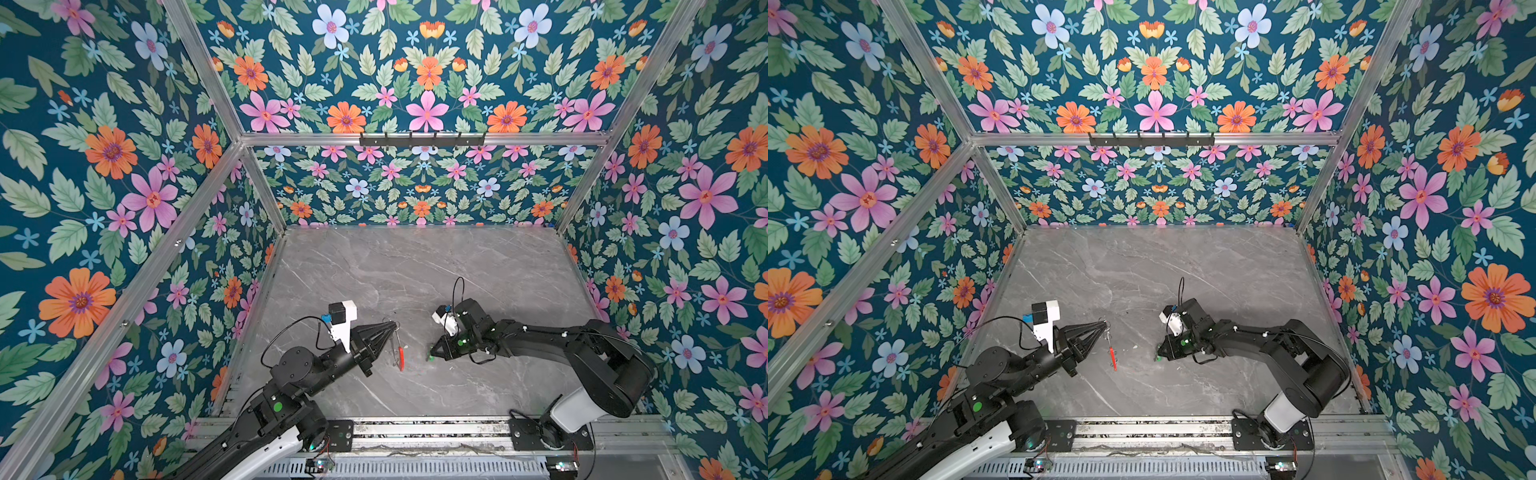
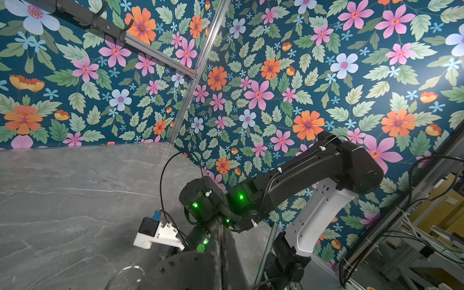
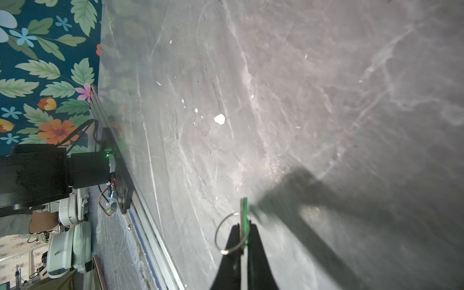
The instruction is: Remove the keys from the keyring
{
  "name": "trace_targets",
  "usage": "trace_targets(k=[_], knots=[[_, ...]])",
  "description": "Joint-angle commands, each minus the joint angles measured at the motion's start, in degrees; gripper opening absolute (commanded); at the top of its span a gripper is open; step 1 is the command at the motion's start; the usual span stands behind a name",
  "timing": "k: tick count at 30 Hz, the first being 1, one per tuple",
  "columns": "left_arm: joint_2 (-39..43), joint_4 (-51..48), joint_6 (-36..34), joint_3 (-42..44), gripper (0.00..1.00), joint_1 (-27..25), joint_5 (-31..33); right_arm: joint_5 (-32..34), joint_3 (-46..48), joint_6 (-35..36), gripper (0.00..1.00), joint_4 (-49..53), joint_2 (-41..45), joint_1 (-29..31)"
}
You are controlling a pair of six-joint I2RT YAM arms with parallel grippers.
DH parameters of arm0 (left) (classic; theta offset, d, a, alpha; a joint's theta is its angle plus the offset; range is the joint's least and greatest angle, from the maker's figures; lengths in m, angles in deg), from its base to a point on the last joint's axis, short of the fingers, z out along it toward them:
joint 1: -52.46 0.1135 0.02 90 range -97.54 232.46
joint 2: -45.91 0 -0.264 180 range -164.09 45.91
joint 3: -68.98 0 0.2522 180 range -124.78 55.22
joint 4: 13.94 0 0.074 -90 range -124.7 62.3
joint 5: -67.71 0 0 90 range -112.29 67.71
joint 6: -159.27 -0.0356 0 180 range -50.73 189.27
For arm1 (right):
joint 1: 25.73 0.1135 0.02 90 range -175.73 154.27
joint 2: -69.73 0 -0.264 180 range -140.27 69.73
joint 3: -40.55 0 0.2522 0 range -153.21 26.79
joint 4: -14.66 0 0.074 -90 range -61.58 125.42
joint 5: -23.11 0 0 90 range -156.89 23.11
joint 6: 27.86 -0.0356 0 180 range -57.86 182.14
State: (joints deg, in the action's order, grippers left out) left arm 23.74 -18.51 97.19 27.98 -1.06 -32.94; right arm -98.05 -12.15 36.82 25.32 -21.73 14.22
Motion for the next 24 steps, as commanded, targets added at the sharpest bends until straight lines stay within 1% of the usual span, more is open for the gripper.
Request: trace_targets(k=[1,2,4,7,10,13,15,17,20,22,24], knots=[[-0.2,1.8,-0.1,0.0,0.00,0.0,-0.2,3.2,-0.9,-0.2,0.11,1.5,-0.9,0.2],[-0.2,1.6,-0.1,-0.1,0.00,0.1,-0.1,4.2,-1.1,-0.1,0.20,2.3,-0.8,0.4],[0.0,1.3,-0.1,0.0,0.00,0.1,0.1,6.2,-1.7,-0.2,0.34,3.9,0.2,0.6],[0.1,0.8,-0.1,0.0,0.00,0.0,0.5,10.5,-2.7,-0.1,0.44,7.2,3.0,1.3],[0.4,0.4,-0.1,0.0,0.00,0.1,1.1,17.1,-3.2,-1.2,0.51,10.7,8.0,2.9],[0.6,0.3,-0.1,0.1,0.00,0.1,1.6,24.1,-3.2,-1.6,0.56,12.8,15.8,5.4],[0.4,0.3,0.1,0.0,0.00,0.0,1.9,26.6,-3.4,-1.6,0.57,13.7,21.2,6.4],[0.0,0.3,0.2,-0.1,0.00,0.1,1.9,26.6,-3.3,-1.2,0.59,13.0,26.5,7.0],[-0.6,0.3,0.4,-0.4,0.00,0.1,2.2,23.1,-4.5,0.5,0.60,12.4,32.2,7.7],[-1.1,0.3,0.5,-0.6,0.00,0.1,2.4,21.8,-4.5,2.6,0.60,10.1,35.6,10.3],[-1.4,0.4,0.6,-0.5,0.00,0.1,2.7,22.3,-4.4,4.7,0.61,7.4,37.7,13.7]])
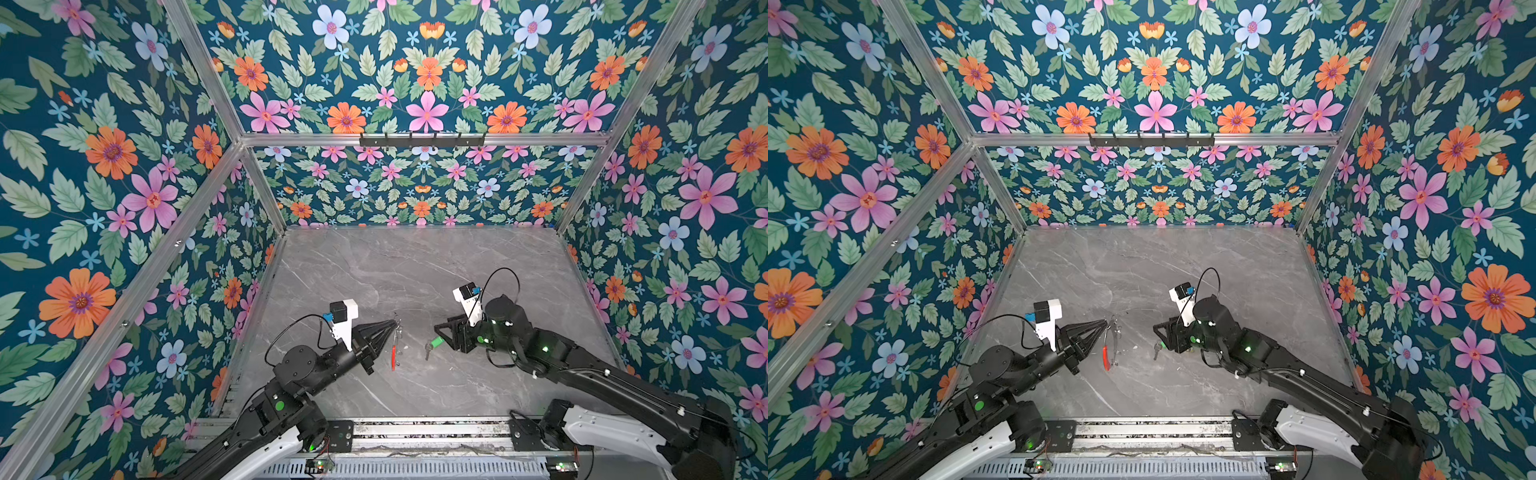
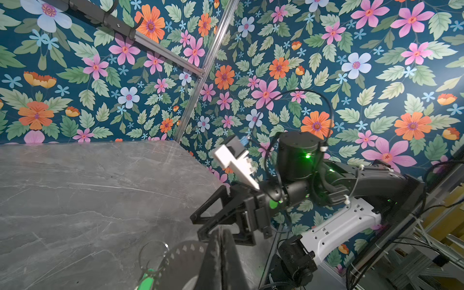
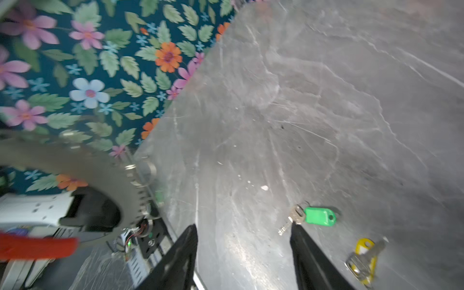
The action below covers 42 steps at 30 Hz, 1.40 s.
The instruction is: Remove the keys from the keyring
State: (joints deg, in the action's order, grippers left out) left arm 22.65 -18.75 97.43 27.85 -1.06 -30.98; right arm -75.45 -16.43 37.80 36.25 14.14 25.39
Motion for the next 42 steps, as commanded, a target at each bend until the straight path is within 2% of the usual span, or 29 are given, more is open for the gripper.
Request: trace_targets(k=[1,7,11,13,17,20,24,26,30,32,35,37,38,39,42], knots=[[-0.5,0.7,0.4,-0.3,0.00,0.1,0.9,0.6,0.0,5.0,0.61,-5.4,2.8,4.9],[-0.7,1.1,1.0,-0.1,0.00,0.1,2.3,2.3,-2.4,10.4,0.69,-12.9,1.9,14.7],[-1.1,1.6,2.1,0.0,0.00,0.1,3.9,9.6,-5.3,14.1,0.74,-13.6,-3.4,20.4],[-1.3,2.8,3.0,0.4,0.00,0.1,4.8,15.7,-6.2,15.4,0.75,-15.9,-6.6,23.4],[-1.9,4.9,4.5,1.1,0.00,0.0,6.2,20.9,-7.9,14.8,0.78,-19.0,-11.8,24.0],[-2.4,5.5,5.2,1.3,0.00,0.1,6.4,24.8,-10.8,13.9,0.78,-16.2,-15.5,24.0],[-1.8,4.9,5.8,1.3,0.00,0.1,6.9,26.5,-11.1,12.6,0.66,-15.0,-17.1,23.3],[-1.3,4.6,5.9,1.5,0.00,0.0,7.2,24.9,-10.4,11.9,0.55,-15.2,-17.1,22.4],[-1.1,3.8,6.3,1.4,0.00,0.1,8.2,22.6,-9.6,11.6,0.24,-15.8,-17.6,21.1],[-1.3,3.8,6.4,1.4,0.00,0.1,8.3,20.6,-9.4,11.6,0.15,-16.3,-17.9,20.2],[-1.5,3.9,6.9,1.4,0.39,0.1,8.6,16.0,-8.1,10.6,0.01,-17.7,-17.9,17.7],[-0.8,3.9,7.2,1.7,0.55,0.1,9.1,13.6,-7.2,9.8,0.00,-18.1,-17.8,15.9],[-0.1,3.8,7.1,1.6,0.91,0.1,9.4,11.6,-6.8,9.2,0.00,-18.2,-17.8,14.8],[0.6,3.3,7.0,1.5,1.00,0.1,10.0,9.9,-6.8,8.4,0.00,-17.8,-18.0,13.8],[3.2,1.6,5.9,0.5,1.00,0.1,11.2,-2.0,-6.7,4.2,0.00,-18.1,-20.3,8.5]])
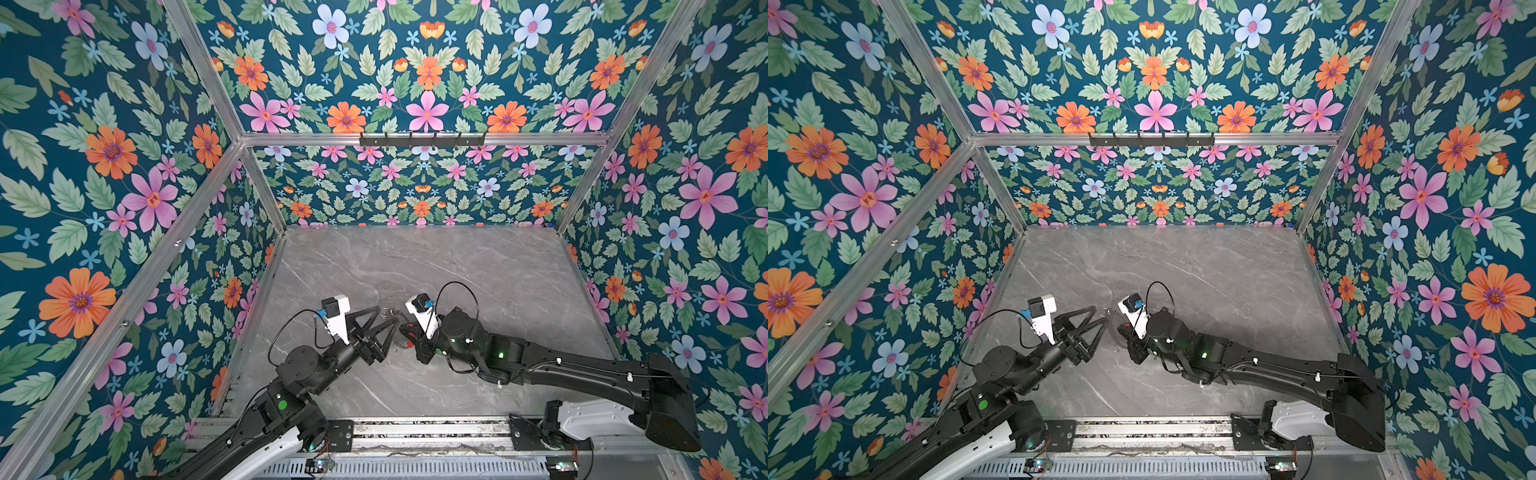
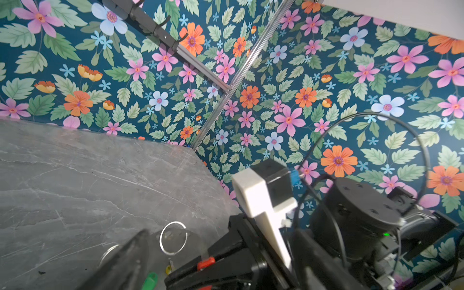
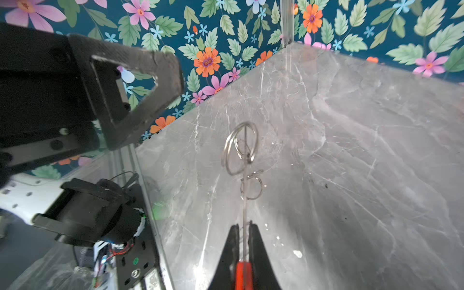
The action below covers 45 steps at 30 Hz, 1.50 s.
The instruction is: Remove the keys from the keyring
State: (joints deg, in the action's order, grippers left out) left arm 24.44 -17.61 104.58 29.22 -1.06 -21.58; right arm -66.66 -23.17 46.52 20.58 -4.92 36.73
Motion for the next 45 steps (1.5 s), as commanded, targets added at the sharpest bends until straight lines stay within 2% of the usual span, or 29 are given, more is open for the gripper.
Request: trace_targets(k=[1,4,7,11,17,18,21,23,26,28,29,32,35,41,45], knots=[[2.3,-0.1,-1.8,-1.2,1.00,0.1,1.9,-17.0,-0.4,-6.5,0.00,-2.6,-2.9,-5.2],[4.2,-0.5,-3.0,-1.6,1.00,0.1,1.4,-30.8,-3.0,-10.6,0.00,-2.1,-10.8,-10.0],[5.7,0.4,-3.2,-0.7,1.00,0.0,2.0,-36.3,-6.7,-12.0,0.00,1.1,-18.9,-12.1],[7.0,0.8,-3.1,0.5,1.00,0.1,2.4,-36.6,-10.9,-11.6,0.00,4.5,-26.4,-12.5],[6.7,-0.1,-2.9,0.5,1.00,0.1,1.9,-30.9,-16.2,-11.3,0.01,11.6,-33.1,-13.2],[6.7,-0.1,-2.9,0.6,1.00,0.1,1.8,-29.6,-17.1,-11.3,0.07,13.0,-33.9,-13.3],[7.0,-0.2,-2.9,0.9,1.00,0.1,1.8,-25.9,-18.6,-11.5,0.35,14.9,-35.6,-13.3],[7.1,-0.3,-2.9,1.0,1.00,0.1,1.8,-24.0,-19.6,-11.5,0.43,16.0,-36.2,-13.4],[7.1,-0.7,-3.0,1.0,1.00,0.1,1.9,-18.7,-21.6,-11.9,0.49,19.8,-36.6,-13.4],[7.1,-1.1,-2.9,1.0,1.00,0.1,2.4,-13.4,-22.4,-12.5,0.56,22.4,-35.9,-13.5],[7.0,-1.3,-3.0,1.0,1.00,0.1,2.6,-10.6,-22.6,-12.5,0.64,23.6,-35.2,-13.5],[6.6,-1.9,-3.2,0.7,1.00,0.0,3.1,-3.3,-22.5,-12.7,0.70,26.6,-32.5,-13.5],[5.9,-3.0,-4.0,0.1,1.00,0.1,4.8,3.2,-19.4,-12.8,0.72,25.7,-26.5,-13.4],[1.6,-1.7,-8.8,0.3,1.00,0.0,13.6,9.1,-8.2,-10.2,0.74,17.6,-8.3,-13.4],[-5.6,3.3,-14.1,0.7,1.00,0.1,24.3,14.9,-3.0,-8.0,0.74,18.0,1.4,-13.4]])
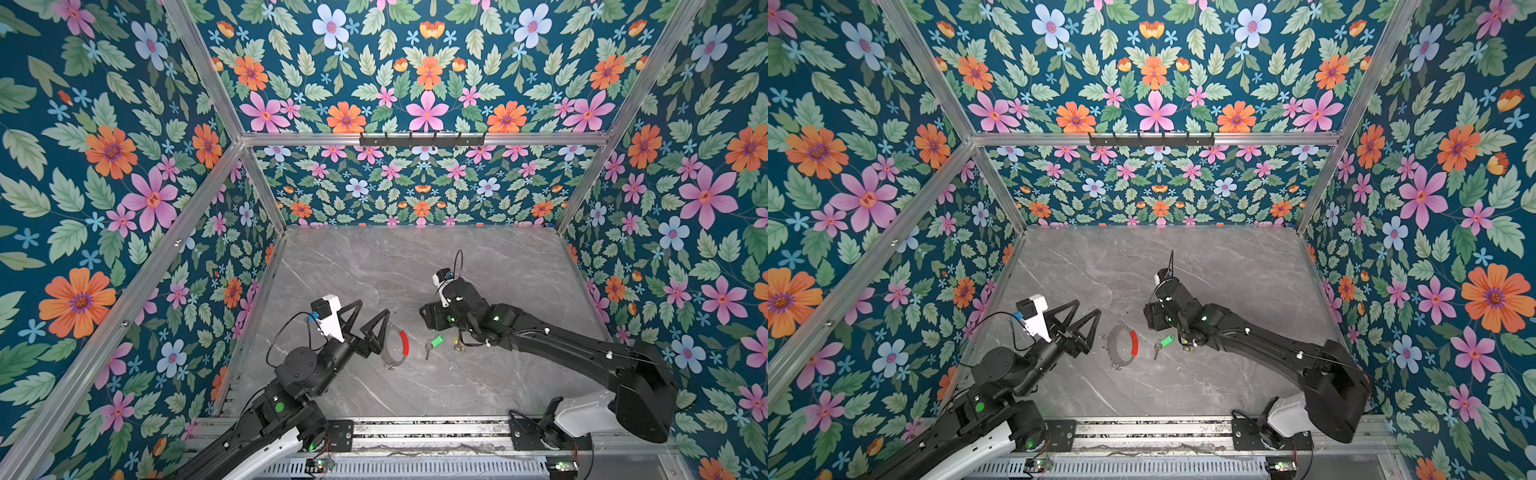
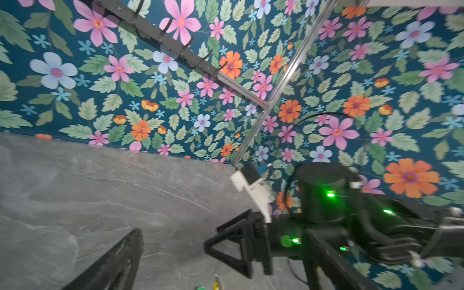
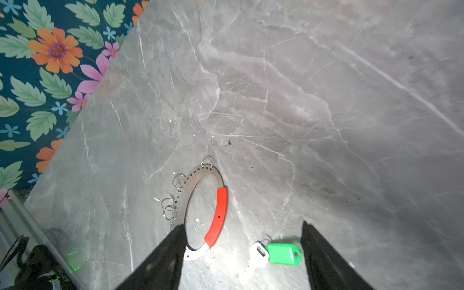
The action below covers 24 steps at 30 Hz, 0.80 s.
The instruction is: Remove the keys from the keyring
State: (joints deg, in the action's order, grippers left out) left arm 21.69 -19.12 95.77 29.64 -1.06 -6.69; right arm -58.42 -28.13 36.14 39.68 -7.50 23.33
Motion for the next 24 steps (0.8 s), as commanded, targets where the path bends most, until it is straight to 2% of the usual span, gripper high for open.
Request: trace_targets(k=[1,3,5,8,10,13,19,24], knots=[[-5.0,6.2,-6.0,0.5,1.00,0.1,14.3,8.2,3.4,2.8,0.75,-1.2,6.6,0.0],[-10.0,10.8,-9.5,1.0,1.00,0.2,21.6,11.5,6.2,3.1,0.83,-2.0,11.3,0.0],[-14.7,14.9,-11.5,1.2,1.00,1.6,27.8,14.6,8.6,3.2,0.99,-2.6,15.5,0.0],[-21.7,18.5,-11.5,0.7,1.00,10.1,24.8,17.6,10.7,4.2,0.99,-2.5,20.3,-0.6],[-26.2,18.1,-8.6,-0.3,1.00,19.3,19.0,17.4,11.6,5.5,0.99,-2.5,22.5,-1.8],[-32.3,20.8,-10.2,-0.4,1.00,28.5,17.5,17.1,12.0,3.7,0.99,-0.3,25.0,-5.3],[-43.5,28.1,-20.1,1.7,1.00,37.5,18.1,16.9,12.2,-0.3,0.99,4.6,27.2,-14.0],[-52.8,38.0,-24.8,3.6,1.00,40.5,17.3,15.8,13.8,0.4,0.99,3.5,28.3,-18.1]])
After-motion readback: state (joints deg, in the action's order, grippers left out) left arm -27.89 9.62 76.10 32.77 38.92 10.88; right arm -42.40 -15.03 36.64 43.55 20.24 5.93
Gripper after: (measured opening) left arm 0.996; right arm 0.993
